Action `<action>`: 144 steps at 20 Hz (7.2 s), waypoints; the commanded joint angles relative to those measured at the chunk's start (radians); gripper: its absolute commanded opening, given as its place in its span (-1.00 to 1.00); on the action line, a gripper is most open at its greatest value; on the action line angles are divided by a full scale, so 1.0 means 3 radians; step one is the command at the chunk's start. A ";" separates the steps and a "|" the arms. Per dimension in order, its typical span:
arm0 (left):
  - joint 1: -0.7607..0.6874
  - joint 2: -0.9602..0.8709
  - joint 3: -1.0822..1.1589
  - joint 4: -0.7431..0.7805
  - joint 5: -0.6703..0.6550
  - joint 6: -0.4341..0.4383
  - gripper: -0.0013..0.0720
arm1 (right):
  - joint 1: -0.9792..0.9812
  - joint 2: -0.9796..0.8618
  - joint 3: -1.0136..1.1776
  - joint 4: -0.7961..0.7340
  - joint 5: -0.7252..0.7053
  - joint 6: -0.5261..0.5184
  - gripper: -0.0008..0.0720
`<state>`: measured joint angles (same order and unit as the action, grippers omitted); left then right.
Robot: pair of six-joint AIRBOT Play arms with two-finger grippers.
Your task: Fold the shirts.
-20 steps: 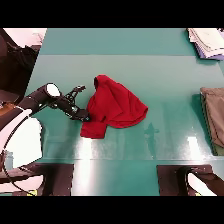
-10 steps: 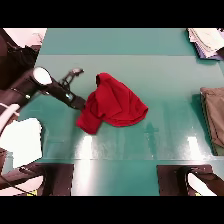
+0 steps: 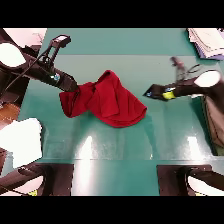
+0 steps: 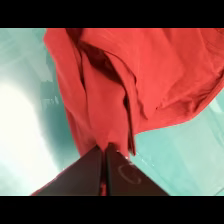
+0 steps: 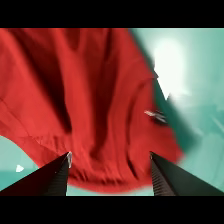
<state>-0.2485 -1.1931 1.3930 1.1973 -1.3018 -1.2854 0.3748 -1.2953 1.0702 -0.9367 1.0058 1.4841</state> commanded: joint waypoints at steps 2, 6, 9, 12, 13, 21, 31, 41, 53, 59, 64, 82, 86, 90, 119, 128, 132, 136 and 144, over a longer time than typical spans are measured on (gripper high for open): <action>-0.0001 0.0011 0.0036 0.0018 -0.0014 -0.0013 -0.90 | 0.0496 -0.0786 0.0257 0.0153 -0.0278 -0.0100 0.54; -0.0001 0.0011 0.0036 0.0019 -0.0009 -0.0080 -0.90 | 0.0647 -0.1227 0.0707 0.0156 -0.0191 -0.0102 0.31; -0.0001 0.0010 0.0036 0.0020 0.0005 -0.0080 -0.90 | 0.0724 -0.1357 0.0905 0.0149 -0.0193 -0.0201 -0.83; 0.0006 0.0053 0.0142 0.0296 -0.0009 -0.0195 -0.90 | 0.0628 -0.1222 0.1022 -0.0019 -0.0186 -0.0248 -0.93; 0.0006 0.0094 0.0264 0.0520 -0.0013 -0.0275 -0.90 | 0.0542 -0.1049 0.1069 -0.0186 -0.0151 -0.0248 -0.94; 0.0006 0.0713 0.1485 0.1036 -0.0587 -0.0315 -0.90 | -0.0463 0.0968 0.1853 -0.1073 0.0679 -0.0235 -0.94; 0.0006 0.0919 0.2247 -0.0106 -0.0674 -0.0317 -0.90 | -0.1063 0.1419 0.3016 -0.1068 0.1386 0.0070 -0.94; 0.0006 0.0192 0.0481 0.0515 -0.0549 -0.0137 -0.90 | -0.0701 0.0009 0.1788 -0.0852 0.1575 0.0151 -0.93; 0.0006 -0.0526 -0.0298 0.0640 0.0238 -0.0139 -0.90 | -0.0809 -0.1161 0.1784 -0.0229 0.0294 -0.0128 0.38; 0.0006 -0.0479 -0.0076 0.0944 -0.0071 -0.0141 -0.90 | -0.1514 -0.0496 0.1442 -0.0431 0.1059 -0.0156 0.35; 0.0006 -0.0479 -0.0076 0.0676 0.0041 -0.0141 -0.90 | -0.2237 0.0123 -0.0149 -0.0422 0.1027 -0.0150 0.14; 0.0006 -0.0479 -0.0075 0.0484 -0.0031 -0.0155 -0.90 | -0.1938 -0.0718 -0.0444 0.0594 0.0258 -0.0791 -0.93; 0.0131 -0.0422 0.0301 0.0558 -0.0249 -0.0153 -0.90 | -0.2073 -0.0153 -0.0278 0.0595 0.0296 -0.0790 -0.93; 0.0487 -0.0080 0.1200 0.0557 -0.0270 -0.0174 -0.90 | -0.2360 0.0566 0.0490 0.0693 0.0408 -0.0692 -0.93; 0.0612 -0.0128 0.1514 0.0211 -0.0996 -0.0282 -0.90 | -0.1799 0.0097 0.2614 -0.0741 0.2354 0.0290 -0.94; 0.0612 -0.1570 0.1137 0.0198 -0.0011 -0.0197 -0.90 | -0.1258 -0.1475 0.2370 -0.1155 0.1340 0.0282 -0.94; 0.0612 -0.1577 0.1137 0.0200 0.1090 -0.0051 -0.90 | -0.1343 -0.1691 0.2415 -0.1152 0.0703 0.0282 -0.94; 0.0612 -0.1578 0.1137 0.0198 0.1545 0.0202 -0.90 | -0.1373 -0.1733 0.2744 -0.1157 0.0280 0.0202 -0.94; 0.0612 -0.1582 0.1005 0.0286 0.0895 0.0334 -0.90 | -0.1356 -0.1662 0.2660 -0.1317 0.0874 -0.0078 -0.94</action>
<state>-0.0658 -1.6665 1.7191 1.2701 -0.9382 -1.2083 -0.0341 -1.8065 1.9091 -1.2995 1.1828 1.4811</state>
